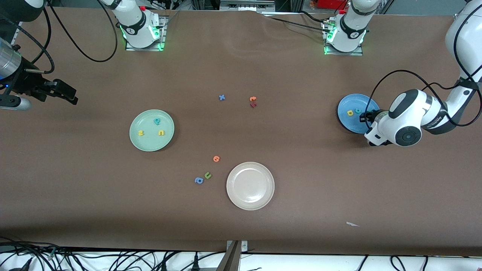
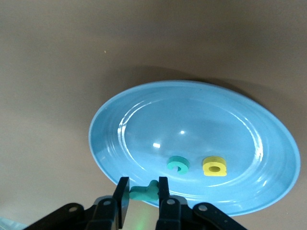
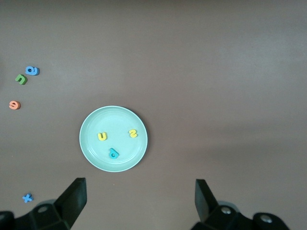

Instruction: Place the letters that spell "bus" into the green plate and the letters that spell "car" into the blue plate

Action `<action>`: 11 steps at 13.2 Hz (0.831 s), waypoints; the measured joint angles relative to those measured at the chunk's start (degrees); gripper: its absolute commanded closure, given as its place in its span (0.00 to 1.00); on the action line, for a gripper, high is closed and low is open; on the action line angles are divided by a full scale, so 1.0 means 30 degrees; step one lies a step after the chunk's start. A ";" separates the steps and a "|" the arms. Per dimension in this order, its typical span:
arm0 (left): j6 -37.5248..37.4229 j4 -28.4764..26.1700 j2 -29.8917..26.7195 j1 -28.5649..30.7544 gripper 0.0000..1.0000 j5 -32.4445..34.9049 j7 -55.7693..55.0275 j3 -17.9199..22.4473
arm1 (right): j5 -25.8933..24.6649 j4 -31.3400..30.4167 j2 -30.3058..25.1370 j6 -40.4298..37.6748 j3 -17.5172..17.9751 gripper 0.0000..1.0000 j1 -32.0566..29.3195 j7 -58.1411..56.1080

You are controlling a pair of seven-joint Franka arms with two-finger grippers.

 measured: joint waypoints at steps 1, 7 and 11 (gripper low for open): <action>0.0004 0.0000 0.0056 -0.0038 0.08 0.0004 0.0000 0.0024 | 0.0000 0.0000 0.0000 0.0000 0.0000 0.00 0.0000 0.0000; -0.0641 0.2084 0.0010 -0.1443 0.01 0.0007 -0.0023 -0.0113 | 0.0000 -0.0004 0.0000 -0.0001 0.0000 0.00 0.0000 0.0001; -0.3535 0.5455 -0.0056 -0.3332 0.01 0.0006 -0.0026 -0.0337 | 0.0001 -0.0005 -0.0001 -0.0005 0.0000 0.00 0.0000 0.0001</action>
